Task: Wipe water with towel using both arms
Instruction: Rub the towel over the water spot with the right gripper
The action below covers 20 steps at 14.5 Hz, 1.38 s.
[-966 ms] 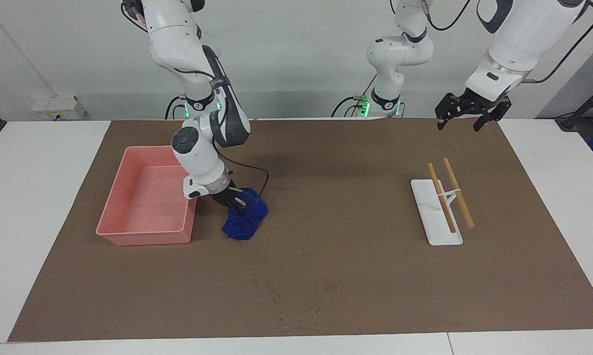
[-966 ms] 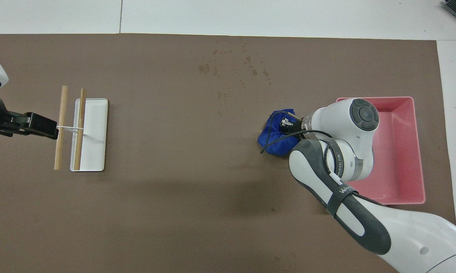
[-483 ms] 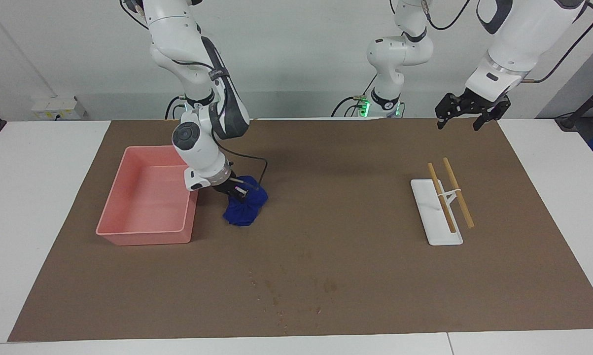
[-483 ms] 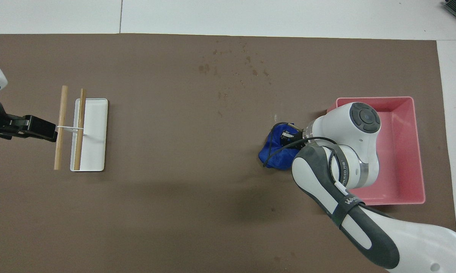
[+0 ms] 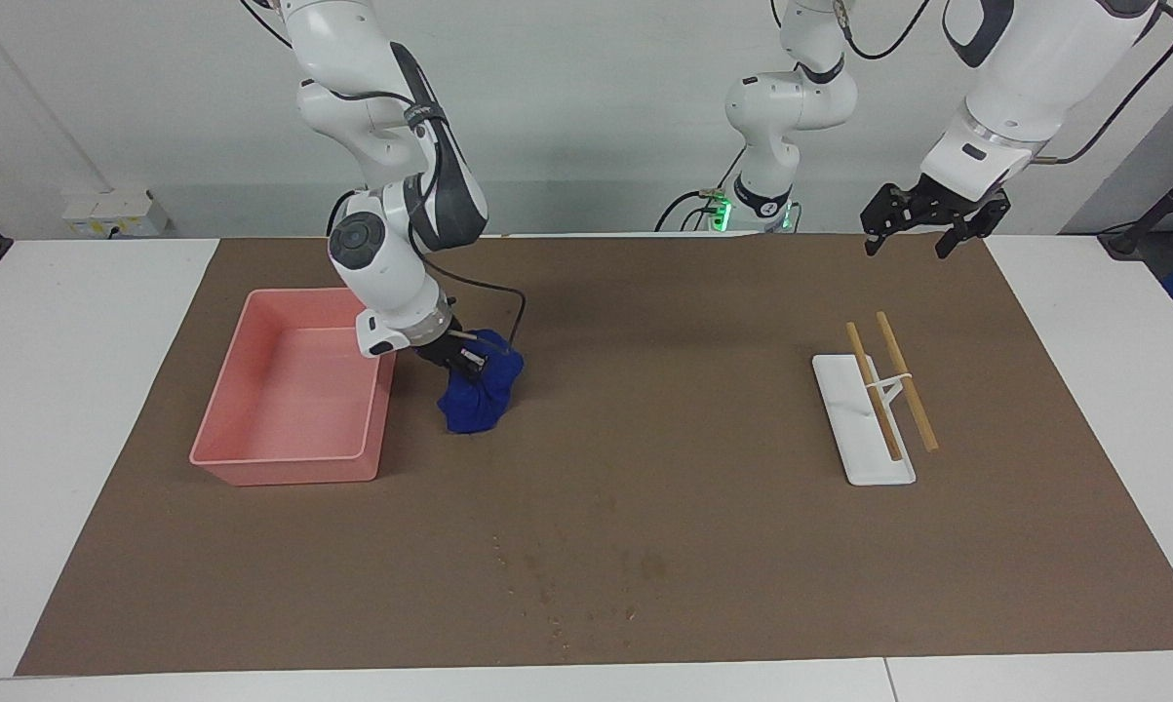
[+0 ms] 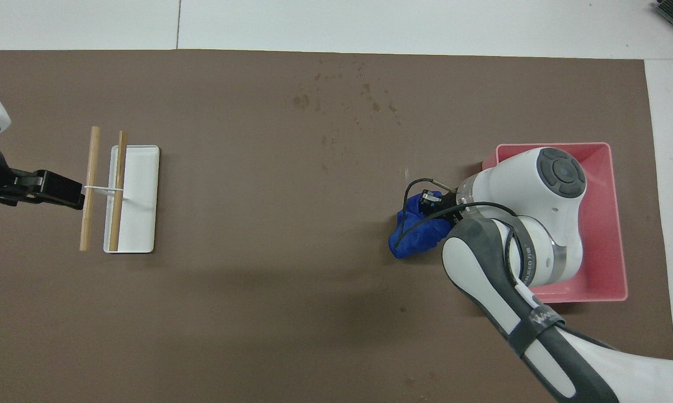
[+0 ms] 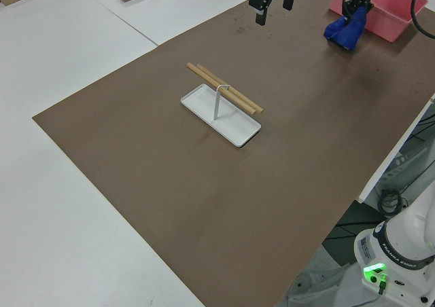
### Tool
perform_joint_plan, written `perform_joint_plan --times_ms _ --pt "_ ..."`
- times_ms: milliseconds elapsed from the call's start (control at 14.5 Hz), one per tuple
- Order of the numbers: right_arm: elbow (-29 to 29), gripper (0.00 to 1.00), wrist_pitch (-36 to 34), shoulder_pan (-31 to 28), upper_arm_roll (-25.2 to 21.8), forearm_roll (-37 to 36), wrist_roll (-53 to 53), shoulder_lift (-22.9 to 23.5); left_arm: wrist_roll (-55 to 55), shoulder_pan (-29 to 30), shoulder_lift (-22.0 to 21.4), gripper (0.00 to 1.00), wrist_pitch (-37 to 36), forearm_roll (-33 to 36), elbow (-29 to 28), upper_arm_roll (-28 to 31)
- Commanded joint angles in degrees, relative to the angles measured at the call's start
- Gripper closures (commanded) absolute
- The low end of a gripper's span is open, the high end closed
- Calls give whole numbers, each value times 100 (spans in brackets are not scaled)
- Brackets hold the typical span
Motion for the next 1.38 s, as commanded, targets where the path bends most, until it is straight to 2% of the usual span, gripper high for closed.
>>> perform_joint_plan --times_ms 0,345,621,897,1103,1310 --pt "128 100 -164 -153 11 -132 11 -380 78 72 -172 0 11 34 -182 -37" --pt "-20 100 -857 -189 20 -132 11 -794 78 72 -172 0 11 34 -182 -37" --pt "-424 100 -753 -119 55 -141 29 -804 78 54 -172 0 90 34 -174 -37" --pt "-890 100 167 66 64 -141 20 -628 78 45 -154 0 451 34 -191 -37" --pt "-865 100 941 84 64 -141 -24 -295 86 54 -128 0 705 34 -182 -37" --pt "-672 100 1820 84 73 -141 -50 153 86 63 -163 0 574 34 -226 -37"
